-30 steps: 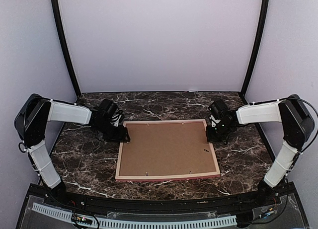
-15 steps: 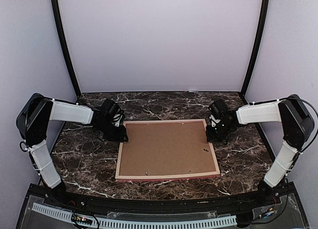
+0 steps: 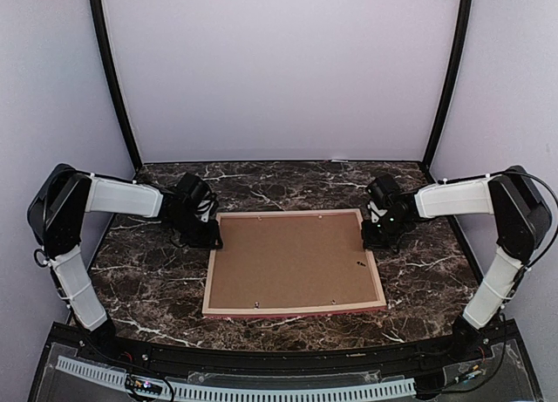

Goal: Put the photo into the frame
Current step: Press the fastener onto the backboard.

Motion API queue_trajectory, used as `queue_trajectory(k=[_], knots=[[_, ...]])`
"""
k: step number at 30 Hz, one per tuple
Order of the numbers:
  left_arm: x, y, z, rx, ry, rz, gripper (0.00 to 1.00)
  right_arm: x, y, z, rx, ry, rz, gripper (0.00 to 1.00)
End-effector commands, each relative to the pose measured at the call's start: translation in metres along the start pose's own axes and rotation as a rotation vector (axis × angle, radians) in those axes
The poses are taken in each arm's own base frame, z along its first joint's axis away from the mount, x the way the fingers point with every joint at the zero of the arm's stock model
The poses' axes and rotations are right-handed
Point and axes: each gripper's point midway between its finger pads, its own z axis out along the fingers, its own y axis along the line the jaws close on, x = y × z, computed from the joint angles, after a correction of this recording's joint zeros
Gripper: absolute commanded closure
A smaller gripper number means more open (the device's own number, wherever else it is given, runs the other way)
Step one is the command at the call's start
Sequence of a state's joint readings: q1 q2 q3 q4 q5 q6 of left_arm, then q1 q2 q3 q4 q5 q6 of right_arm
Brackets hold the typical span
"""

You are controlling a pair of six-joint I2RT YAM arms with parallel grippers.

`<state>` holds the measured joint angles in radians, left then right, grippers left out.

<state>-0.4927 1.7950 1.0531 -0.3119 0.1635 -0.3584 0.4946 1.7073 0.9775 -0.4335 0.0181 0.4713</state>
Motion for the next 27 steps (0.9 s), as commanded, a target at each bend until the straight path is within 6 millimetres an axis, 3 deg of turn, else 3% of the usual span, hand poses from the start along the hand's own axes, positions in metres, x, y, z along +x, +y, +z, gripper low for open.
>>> queue_trajectory(k=[1, 11, 20, 27], knots=[[0.019, 0.002, 0.006, -0.007, 0.057, 0.029, 0.74, 0.027, -0.005, 0.024, -0.005, 0.097, 0.013, 0.9], [0.023, 0.0, 0.006, 0.013, 0.068, 0.041, 0.73, 0.028, -0.005, 0.025, -0.004, 0.099, 0.013, 0.9], [0.014, -0.01, -0.005, 0.046, 0.038, 0.044, 0.42, 0.028, -0.007, 0.025, 0.005, 0.102, 0.014, 0.9], [0.012, -0.012, -0.022, 0.055, -0.001, 0.045, 0.29, 0.026, -0.004, 0.025, -0.007, 0.1, 0.029, 0.9]])
